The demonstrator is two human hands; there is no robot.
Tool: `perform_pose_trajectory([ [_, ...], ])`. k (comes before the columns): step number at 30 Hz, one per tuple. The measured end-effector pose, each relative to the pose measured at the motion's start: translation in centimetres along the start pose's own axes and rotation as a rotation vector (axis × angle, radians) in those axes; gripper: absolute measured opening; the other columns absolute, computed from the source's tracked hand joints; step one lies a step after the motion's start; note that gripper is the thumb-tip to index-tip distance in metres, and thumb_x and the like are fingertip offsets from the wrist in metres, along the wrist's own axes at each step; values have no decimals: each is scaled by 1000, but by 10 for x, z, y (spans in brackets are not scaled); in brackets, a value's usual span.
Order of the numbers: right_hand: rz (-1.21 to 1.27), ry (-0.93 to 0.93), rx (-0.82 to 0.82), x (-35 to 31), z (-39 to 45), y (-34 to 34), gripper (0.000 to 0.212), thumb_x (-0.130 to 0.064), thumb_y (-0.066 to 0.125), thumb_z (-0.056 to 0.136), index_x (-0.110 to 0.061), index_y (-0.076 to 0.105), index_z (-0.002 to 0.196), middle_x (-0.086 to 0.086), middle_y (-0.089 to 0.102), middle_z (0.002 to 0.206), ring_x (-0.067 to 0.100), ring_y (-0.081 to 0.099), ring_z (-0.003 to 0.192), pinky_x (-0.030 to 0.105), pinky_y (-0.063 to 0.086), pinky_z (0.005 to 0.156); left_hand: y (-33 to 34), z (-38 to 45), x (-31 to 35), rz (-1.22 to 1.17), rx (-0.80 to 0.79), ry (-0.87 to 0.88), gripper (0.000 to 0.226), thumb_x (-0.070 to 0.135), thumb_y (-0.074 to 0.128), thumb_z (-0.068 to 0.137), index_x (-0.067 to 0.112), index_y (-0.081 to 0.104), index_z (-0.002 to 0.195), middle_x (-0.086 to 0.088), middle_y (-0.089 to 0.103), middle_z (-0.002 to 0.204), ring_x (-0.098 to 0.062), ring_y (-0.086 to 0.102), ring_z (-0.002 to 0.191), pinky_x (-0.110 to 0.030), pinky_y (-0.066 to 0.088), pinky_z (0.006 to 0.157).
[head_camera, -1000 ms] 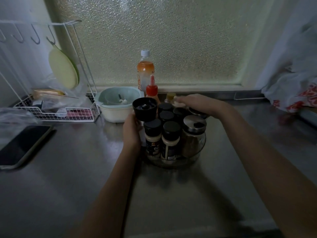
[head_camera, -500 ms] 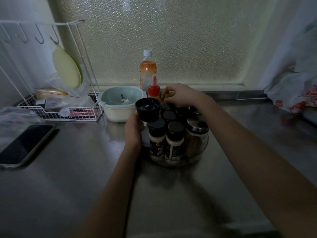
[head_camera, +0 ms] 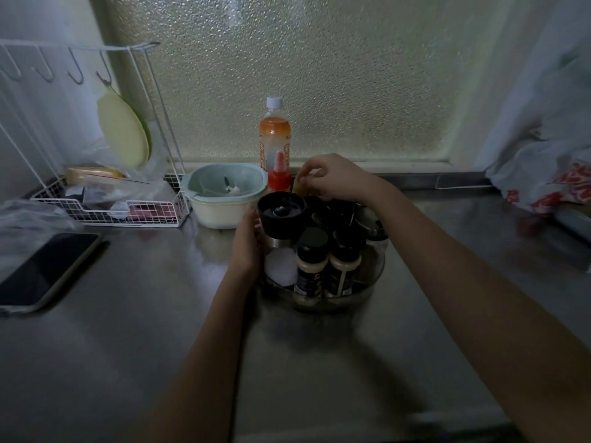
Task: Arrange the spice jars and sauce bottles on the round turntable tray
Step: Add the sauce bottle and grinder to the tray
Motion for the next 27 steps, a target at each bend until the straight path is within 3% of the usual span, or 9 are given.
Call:
perform_pose_trajectory([
  [4,-43,-19,-13,-4,0,0,17,-18,56,93,-12,68,103,-6,60,78,8,57,72,15,47,53,-5,1,0,-1,-32,-13,43,38,31,98,11,65,97,1,75,78,-12,70,75,-20,56,63],
  [7,-94,-53,-41,-3,0,3,21,-17,53,94,-12,69,107,2,64,96,13,58,88,29,48,80,-5,0,-1,-14,-60,-29,46,42,35,95,9,65,108,-8,72,104,-25,63,106,-39,49,96],
  [10,-71,-80,-22,-1,-2,5,24,-16,48,96,-11,66,111,5,66,111,17,60,98,34,46,91,-1,-5,3,19,-76,-3,42,37,32,97,15,67,99,-1,75,91,-17,67,94,-36,51,89],
  [12,-32,-81,6,0,-2,5,26,-16,44,98,-13,64,114,4,67,112,14,60,91,33,47,87,0,-10,5,65,-108,-2,40,39,33,97,19,68,97,1,75,92,-13,68,92,-33,53,87],
  [15,-10,-84,5,0,-3,3,27,-16,43,98,-15,64,114,-6,62,88,1,51,69,25,41,72,-6,-7,5,244,-102,42,37,52,51,82,26,68,102,-3,70,111,-18,62,110,-45,45,101],
  [17,13,-89,-29,-2,-5,3,25,-18,46,97,-16,63,116,-4,63,92,2,54,71,21,42,66,-10,-5,6,305,-83,75,31,45,55,77,25,67,96,-2,69,104,-12,63,101,-42,49,96],
  [20,46,-91,-57,-4,-8,3,27,-18,51,95,-13,58,121,3,65,111,9,59,92,16,43,69,-11,-6,4,298,-64,119,10,33,57,82,26,65,86,-7,65,96,-23,58,96,-47,48,89],
  [24,42,-53,-87,-2,-3,5,32,-10,60,89,-13,57,120,7,62,116,13,58,103,28,48,94,-14,-5,7,337,-77,166,11,24,60,76,27,64,85,-1,66,87,-14,60,84,-37,52,79],
  [27,33,-27,-96,-3,2,5,40,-8,67,84,-11,56,122,8,63,116,13,58,104,29,46,98,-19,-4,11,376,-154,235,19,12,62,74,20,59,91,-3,62,87,-9,57,79,-26,48,72],
])
Point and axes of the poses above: each hand's wrist, its own z-axis towards the middle knuckle, its own y-axis out of the palm, x = y × z, the point moved 1 cm from there along z, towards the middle knuckle
